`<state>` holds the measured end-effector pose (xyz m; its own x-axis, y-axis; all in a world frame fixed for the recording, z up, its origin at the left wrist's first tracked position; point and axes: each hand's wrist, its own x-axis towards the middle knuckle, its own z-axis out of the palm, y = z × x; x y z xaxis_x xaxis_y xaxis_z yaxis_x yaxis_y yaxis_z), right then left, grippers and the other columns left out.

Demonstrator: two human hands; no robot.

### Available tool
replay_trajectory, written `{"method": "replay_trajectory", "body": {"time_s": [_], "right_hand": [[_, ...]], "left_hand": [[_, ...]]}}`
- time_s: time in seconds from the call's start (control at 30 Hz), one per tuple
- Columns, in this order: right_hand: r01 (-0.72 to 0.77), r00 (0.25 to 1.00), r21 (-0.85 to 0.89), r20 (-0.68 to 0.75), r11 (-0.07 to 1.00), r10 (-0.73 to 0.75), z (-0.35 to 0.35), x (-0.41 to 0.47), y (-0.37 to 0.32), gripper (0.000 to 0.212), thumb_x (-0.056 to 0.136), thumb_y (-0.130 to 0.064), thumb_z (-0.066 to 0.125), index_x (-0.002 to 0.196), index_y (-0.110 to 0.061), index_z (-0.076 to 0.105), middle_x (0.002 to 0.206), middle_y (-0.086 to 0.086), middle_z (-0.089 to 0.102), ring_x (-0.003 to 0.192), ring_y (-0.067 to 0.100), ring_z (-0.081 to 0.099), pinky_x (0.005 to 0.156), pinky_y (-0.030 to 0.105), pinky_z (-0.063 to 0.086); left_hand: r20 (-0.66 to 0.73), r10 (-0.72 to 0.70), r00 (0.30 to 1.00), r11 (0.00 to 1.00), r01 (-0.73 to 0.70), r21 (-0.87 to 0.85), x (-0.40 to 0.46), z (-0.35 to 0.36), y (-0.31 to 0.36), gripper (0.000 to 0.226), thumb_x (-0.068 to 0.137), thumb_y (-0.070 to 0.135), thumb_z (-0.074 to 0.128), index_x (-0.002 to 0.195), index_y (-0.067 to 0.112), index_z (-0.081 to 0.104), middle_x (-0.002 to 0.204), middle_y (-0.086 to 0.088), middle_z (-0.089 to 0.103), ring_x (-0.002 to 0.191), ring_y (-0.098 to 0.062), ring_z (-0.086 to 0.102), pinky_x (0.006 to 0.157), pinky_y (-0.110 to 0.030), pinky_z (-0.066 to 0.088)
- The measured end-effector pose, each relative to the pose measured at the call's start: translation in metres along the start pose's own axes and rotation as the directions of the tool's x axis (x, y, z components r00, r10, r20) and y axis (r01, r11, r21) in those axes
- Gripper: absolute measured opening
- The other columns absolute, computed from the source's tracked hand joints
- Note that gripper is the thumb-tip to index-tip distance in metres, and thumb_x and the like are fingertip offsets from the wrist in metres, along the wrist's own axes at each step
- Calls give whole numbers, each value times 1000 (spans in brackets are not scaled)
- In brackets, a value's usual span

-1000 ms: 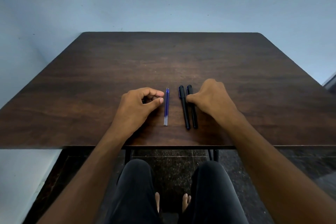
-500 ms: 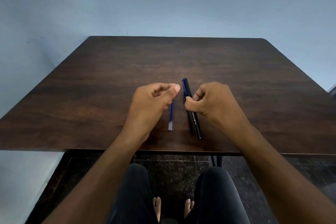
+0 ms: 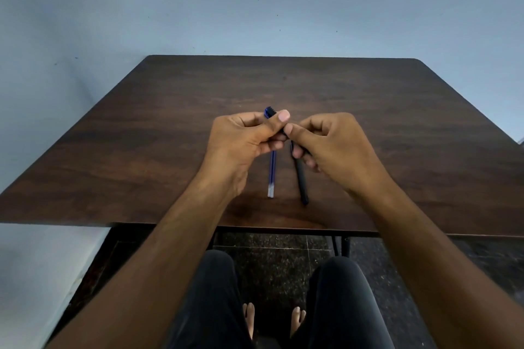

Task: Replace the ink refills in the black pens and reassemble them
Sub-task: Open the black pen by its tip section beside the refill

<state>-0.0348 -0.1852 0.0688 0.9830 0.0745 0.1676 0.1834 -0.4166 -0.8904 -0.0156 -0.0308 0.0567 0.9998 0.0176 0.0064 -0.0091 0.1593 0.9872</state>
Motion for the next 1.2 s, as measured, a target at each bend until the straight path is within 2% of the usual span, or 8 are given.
{"method": "replay_trajectory", "body": {"time_s": [0.1, 0.3, 0.43, 0.5, 0.6, 0.77, 1.0, 1.2], "right_hand": [[82, 997, -47, 7, 996, -82, -1, 1, 2, 32, 99, -32, 63, 78, -13, 77, 47, -7, 55, 40, 4, 41, 46, 19, 36], [233, 969, -53, -74, 971, -237, 4, 3, 6, 25, 98, -24, 65, 83, -12, 81, 42, -17, 52, 40, 3, 45, 47, 14, 37], [272, 954, -30, -119, 962, -274, 8, 3, 7, 37, 98, -22, 65, 62, -32, 66, 39, -20, 48, 37, 3, 43, 46, 9, 32], [284, 949, -30, -134, 958, -285, 8, 4, 8, 32, 97, -22, 66, 66, -23, 73, 40, -19, 50, 37, 2, 44, 46, 9, 33], [264, 953, -37, -142, 964, -267, 8, 4, 9, 27, 97, -24, 66, 78, -11, 79, 45, -13, 53, 40, 2, 44, 46, 13, 37], [229, 965, 4, -132, 973, -227, 7, 5, 10, 23, 96, -24, 66, 84, -11, 81, 40, -17, 52, 38, 1, 46, 47, 9, 36], [206, 973, -7, -103, 979, -206, 8, 7, 12, 24, 97, -29, 65, 95, -11, 81, 40, -17, 52, 39, 2, 46, 49, 12, 39], [42, 998, -44, 50, 998, -40, 12, 6, 9, 32, 100, -35, 60, 83, -17, 80, 52, 8, 58, 40, 8, 40, 43, 17, 36]], "left_hand": [[-6, -9, 1000, 1000, 8, -28, -1, -1, -1, 27, 82, 16, 78, 97, -6, 74, 77, -10, 75, 71, -14, 72, 71, -27, 60], [-23, -1, 1000, 998, 0, -69, 0, 2, 4, 29, 80, 16, 79, 97, -7, 74, 81, -14, 75, 71, -16, 72, 71, -27, 59], [-20, -3, 1000, 997, 1, -82, 1, 3, 6, 29, 81, 14, 78, 100, -8, 73, 83, -15, 75, 71, -16, 72, 71, -28, 59], [-16, -4, 1000, 996, 3, -86, 0, 4, 7, 29, 81, 14, 78, 99, -8, 73, 82, -14, 74, 71, -16, 71, 70, -27, 59], [-17, -16, 1000, 995, 14, -96, 0, 5, 7, 30, 80, 14, 78, 99, -9, 73, 83, -15, 74, 71, -16, 72, 69, -26, 59], [-22, -28, 999, 995, 26, -94, -1, 4, 4, 33, 80, 15, 79, 101, -9, 72, 84, -16, 74, 71, -16, 72, 70, -26, 58], [-33, -29, 999, 997, 26, -77, 3, 0, 3, 35, 79, 18, 80, 100, -9, 73, 86, -17, 74, 73, -17, 71, 71, -27, 58], [-60, -66, 996, 996, 63, -64, 9, -4, -11, 33, 83, 19, 78, 102, -8, 73, 82, -12, 74, 72, -15, 68, 74, -27, 58]]}}
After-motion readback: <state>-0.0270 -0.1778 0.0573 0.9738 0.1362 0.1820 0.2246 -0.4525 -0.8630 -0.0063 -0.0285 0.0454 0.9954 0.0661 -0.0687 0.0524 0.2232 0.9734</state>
